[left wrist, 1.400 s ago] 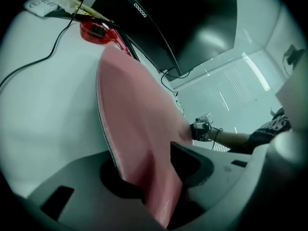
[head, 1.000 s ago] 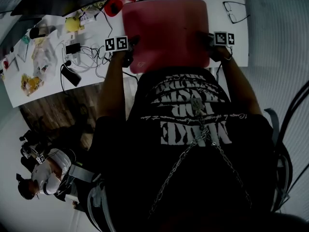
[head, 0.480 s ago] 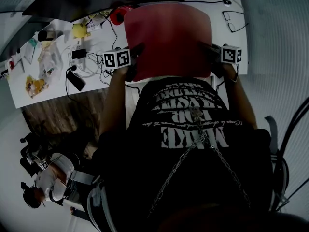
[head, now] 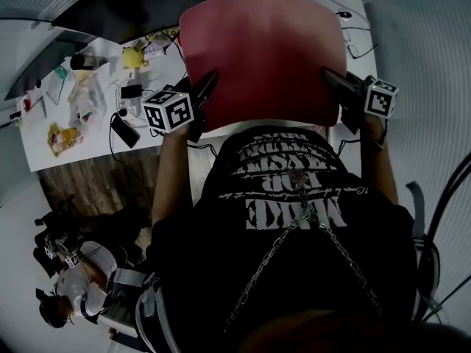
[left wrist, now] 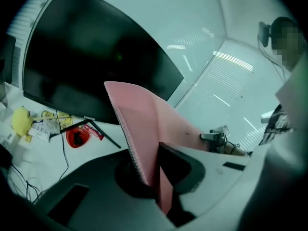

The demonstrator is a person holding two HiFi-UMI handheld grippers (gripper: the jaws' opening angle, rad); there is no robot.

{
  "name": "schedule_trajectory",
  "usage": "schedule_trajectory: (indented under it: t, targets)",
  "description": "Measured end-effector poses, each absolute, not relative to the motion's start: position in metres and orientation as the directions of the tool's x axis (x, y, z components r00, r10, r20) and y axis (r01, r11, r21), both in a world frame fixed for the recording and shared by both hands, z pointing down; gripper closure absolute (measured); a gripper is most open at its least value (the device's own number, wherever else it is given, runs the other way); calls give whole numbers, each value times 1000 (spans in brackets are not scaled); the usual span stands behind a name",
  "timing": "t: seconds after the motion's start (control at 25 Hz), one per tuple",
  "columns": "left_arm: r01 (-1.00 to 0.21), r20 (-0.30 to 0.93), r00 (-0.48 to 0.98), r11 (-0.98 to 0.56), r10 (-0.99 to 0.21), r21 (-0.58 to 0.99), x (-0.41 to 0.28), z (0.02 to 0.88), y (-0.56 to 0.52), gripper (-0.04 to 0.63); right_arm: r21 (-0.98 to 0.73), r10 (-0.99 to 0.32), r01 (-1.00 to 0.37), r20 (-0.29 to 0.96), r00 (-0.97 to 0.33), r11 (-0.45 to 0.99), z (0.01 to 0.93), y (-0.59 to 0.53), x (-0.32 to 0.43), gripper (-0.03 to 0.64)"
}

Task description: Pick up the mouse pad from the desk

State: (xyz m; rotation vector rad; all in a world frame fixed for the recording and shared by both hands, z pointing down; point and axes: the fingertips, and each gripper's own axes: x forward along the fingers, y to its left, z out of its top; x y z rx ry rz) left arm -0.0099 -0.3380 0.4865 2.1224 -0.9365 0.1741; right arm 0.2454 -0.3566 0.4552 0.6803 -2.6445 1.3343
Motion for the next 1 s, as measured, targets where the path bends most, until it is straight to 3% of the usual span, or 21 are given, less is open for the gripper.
schedule_trajectory:
  t: [0.52,0.8,1.0]
  targets:
    - [-720,312,681,-527,-662,452,-19,381,-354,571,-602,-424,-434,169,-890,670,351,-368,220,603]
    - [-739,306,669,-568,-677,362,-17,363,-358,571,-564,-469,-448,118,-875,694,346,-367,228,603]
    - [-721,252,685,-585,-684,371,-22,296,-365,572,-526,-475,-458,114,-873,716,271,-373,227,603]
